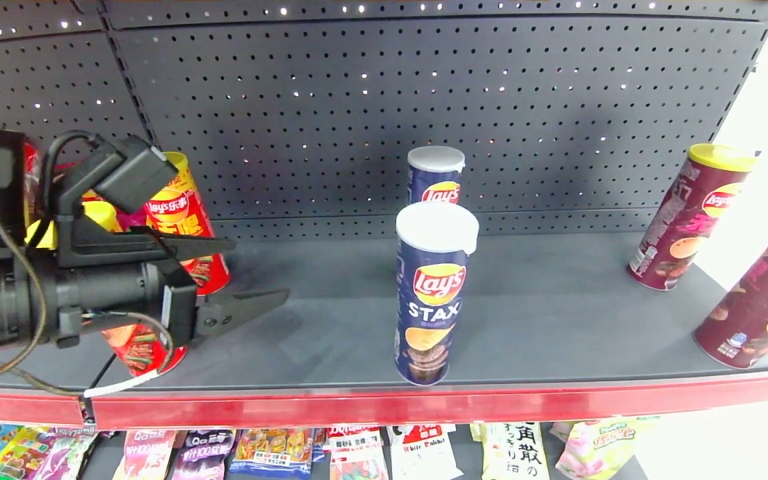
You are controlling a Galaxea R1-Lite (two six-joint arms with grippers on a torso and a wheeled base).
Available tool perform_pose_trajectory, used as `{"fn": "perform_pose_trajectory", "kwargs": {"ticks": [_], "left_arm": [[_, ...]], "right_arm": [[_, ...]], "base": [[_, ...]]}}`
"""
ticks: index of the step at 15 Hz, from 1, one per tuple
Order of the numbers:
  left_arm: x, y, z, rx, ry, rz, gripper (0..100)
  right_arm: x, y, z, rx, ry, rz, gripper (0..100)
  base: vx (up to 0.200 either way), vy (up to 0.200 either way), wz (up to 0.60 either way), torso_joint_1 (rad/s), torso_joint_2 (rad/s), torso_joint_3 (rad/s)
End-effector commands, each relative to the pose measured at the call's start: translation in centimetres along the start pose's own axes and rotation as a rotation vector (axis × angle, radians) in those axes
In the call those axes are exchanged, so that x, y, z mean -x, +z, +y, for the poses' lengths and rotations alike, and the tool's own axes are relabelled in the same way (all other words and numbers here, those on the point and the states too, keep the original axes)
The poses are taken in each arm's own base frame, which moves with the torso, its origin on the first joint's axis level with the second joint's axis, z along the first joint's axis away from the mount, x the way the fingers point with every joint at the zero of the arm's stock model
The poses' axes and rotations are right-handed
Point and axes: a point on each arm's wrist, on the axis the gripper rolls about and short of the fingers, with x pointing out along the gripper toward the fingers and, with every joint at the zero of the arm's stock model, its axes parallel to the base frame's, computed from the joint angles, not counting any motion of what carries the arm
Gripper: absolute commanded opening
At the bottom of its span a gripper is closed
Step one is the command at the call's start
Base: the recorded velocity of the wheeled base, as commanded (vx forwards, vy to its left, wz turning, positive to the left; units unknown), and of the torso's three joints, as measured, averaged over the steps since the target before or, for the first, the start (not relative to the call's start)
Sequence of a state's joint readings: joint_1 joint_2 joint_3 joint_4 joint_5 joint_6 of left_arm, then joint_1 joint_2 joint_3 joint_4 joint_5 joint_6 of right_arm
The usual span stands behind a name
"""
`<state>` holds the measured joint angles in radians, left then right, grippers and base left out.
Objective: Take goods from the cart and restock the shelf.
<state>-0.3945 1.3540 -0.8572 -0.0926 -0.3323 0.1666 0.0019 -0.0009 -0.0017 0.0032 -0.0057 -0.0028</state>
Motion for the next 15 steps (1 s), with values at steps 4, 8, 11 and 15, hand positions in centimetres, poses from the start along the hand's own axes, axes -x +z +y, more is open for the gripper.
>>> {"fn": "perform_pose_trajectory", "kwargs": {"ticks": [4,8,11,15], "left_arm": [[-5.0,0.3,0.3,0.034,0.042,0.092,100],[-6.0,-0.6,-0.5,0.06,0.06,0.175,100],[-6.9,-1.1,-1.5,0.088,0.069,0.226,100],[-8.7,-2.1,-2.9,0.077,0.049,0.292,100]], "right_arm": [[0.0,0.0,0.0,0.0,0.001,0.001,100],[0.0,0.0,0.0,0.0,0.001,0.002,100],[0.0,0.0,0.0,0.0,0.001,0.001,100],[0.0,0.0,0.0,0.0,0.001,0.001,100]], "base": [[0.0,0.0,0.0,0.0,0.0,0.0],[0.0,0.0,0.0,0.0,0.0,0.0],[0.0,0.0,0.0,0.0,0.0,0.0],[0.0,0.0,0.0,0.0,0.0,0.0]]}}
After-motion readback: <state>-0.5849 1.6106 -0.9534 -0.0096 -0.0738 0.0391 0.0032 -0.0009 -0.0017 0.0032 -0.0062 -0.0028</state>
